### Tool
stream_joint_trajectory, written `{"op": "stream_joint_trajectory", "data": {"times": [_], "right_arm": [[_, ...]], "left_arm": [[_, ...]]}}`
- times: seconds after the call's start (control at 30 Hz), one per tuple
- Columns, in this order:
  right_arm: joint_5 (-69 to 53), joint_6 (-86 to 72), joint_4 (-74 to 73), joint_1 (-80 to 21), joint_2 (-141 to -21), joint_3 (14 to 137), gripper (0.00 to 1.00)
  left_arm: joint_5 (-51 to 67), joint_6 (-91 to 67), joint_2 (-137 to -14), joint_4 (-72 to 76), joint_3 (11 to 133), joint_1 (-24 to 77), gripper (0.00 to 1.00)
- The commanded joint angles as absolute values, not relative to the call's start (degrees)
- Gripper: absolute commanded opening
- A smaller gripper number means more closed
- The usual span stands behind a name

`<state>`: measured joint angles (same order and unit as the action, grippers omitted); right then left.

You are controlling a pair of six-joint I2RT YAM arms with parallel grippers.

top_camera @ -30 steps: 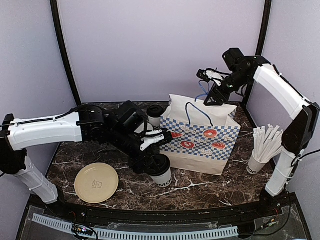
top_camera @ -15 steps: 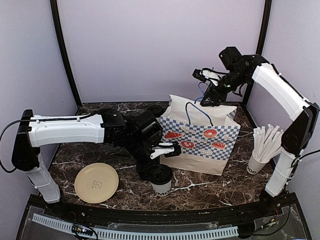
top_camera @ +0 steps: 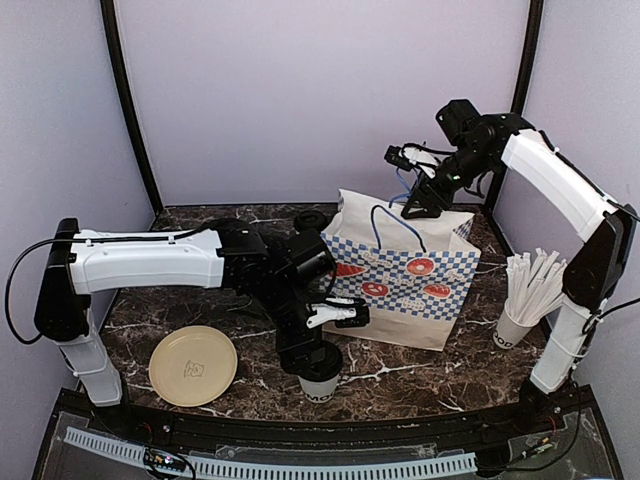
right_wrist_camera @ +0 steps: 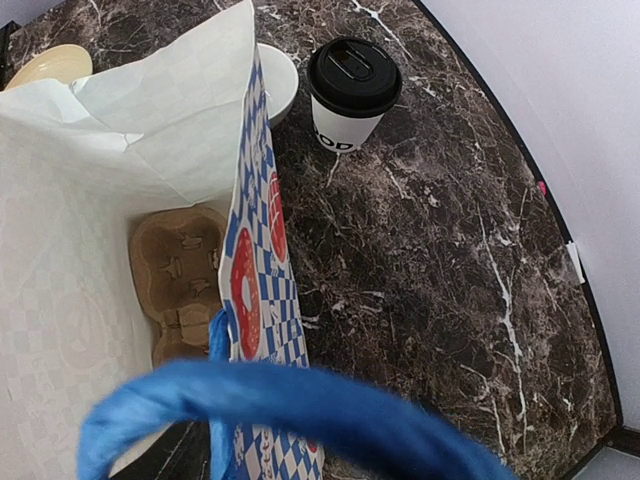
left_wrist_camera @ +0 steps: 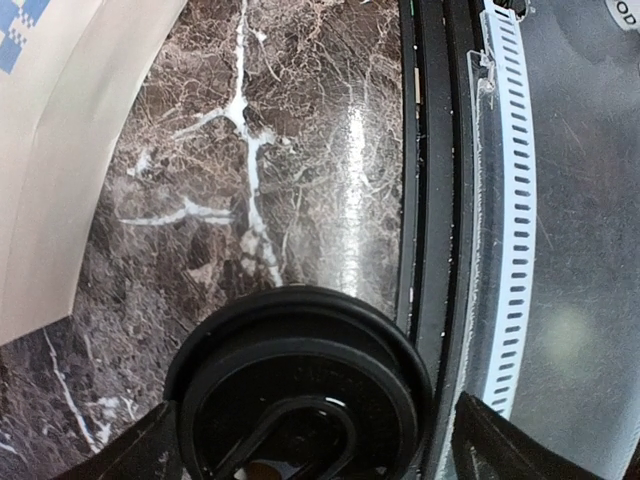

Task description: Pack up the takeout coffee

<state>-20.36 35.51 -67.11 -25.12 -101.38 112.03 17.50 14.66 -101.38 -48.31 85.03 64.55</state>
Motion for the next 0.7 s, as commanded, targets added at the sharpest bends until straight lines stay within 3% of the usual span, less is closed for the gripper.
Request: {"op": "stream_joint_trajectory", "data": {"times": [0.0,0.13,0.4,0.67], "right_arm": [[-21.18,35.77,-66.44,-25.4,-100.31,111.19,0.61],[-21.1,35.69,-66.28,-25.49,-100.15,110.92,0.61],[-20.69,35.42,-66.26,-25.88,-100.14,111.01,0.61],[-20.32,35.24,-66.12,-26.35,-99.69,110.66,0.61]], "left_arm": [[20.52,15.65,-102.06,-53.42,86.47,65.39,0.98],[19.66,15.88,-102.21,-54.01,86.57,66.05,0.98],[14.65,16.58,-102.75,-54.83,86.56,66.55,0.85],[10.36,17.82,-102.66,-54.94,85.37,67.93,0.88]]}}
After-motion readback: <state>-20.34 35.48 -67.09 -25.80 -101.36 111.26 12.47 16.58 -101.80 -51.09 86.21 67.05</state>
